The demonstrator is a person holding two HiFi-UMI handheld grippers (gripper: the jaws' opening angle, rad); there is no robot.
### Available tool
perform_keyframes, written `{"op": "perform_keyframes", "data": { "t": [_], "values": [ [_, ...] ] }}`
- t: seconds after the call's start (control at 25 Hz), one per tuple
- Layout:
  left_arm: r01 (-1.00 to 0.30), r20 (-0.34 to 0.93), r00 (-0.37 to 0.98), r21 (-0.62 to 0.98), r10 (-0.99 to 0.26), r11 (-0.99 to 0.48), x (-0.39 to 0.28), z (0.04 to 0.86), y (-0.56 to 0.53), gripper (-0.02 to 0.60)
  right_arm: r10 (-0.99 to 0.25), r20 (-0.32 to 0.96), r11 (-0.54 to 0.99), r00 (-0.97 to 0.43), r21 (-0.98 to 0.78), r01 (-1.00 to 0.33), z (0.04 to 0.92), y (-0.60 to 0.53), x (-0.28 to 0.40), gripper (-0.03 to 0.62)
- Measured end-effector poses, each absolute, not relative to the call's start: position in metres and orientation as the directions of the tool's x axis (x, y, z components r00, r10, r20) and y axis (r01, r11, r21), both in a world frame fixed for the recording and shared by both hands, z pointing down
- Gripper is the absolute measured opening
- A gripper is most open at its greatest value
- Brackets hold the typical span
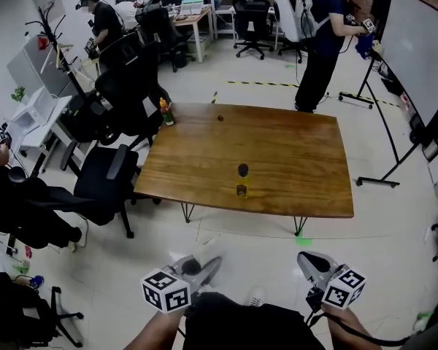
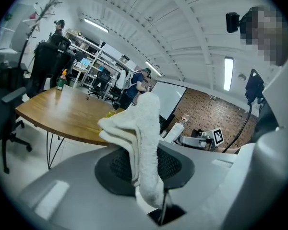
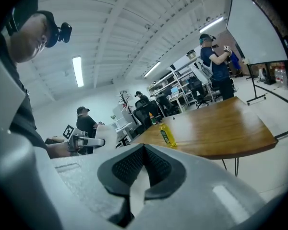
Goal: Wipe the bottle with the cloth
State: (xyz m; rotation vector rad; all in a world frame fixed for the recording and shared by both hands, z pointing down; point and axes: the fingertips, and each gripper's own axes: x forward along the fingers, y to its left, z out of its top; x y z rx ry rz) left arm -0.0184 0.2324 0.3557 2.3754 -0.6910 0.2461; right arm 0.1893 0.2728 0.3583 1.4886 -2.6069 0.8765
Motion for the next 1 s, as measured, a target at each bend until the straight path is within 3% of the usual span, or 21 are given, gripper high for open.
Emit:
{"op": "perform_keyframes", "data": {
  "t": [0.56,1.0],
  "values": [
    [-0.39,0.298,0.919,0.595,-0.258,-0.702,-0.065,0.342,0.205,0.104,-0.862,0.318,0.236,-0.396,-0.44,-0.867,0.369,0.283,0.113,0.018],
    [-0.348,0.268,0.936,0.598,-0.23,-0.722,-0.063,0.337,0.2,0.104,-0.879,0.325,0.203,-0.35,-0.409,-0.89,0.363,0.288,0.109,0.018]
  ]
}}
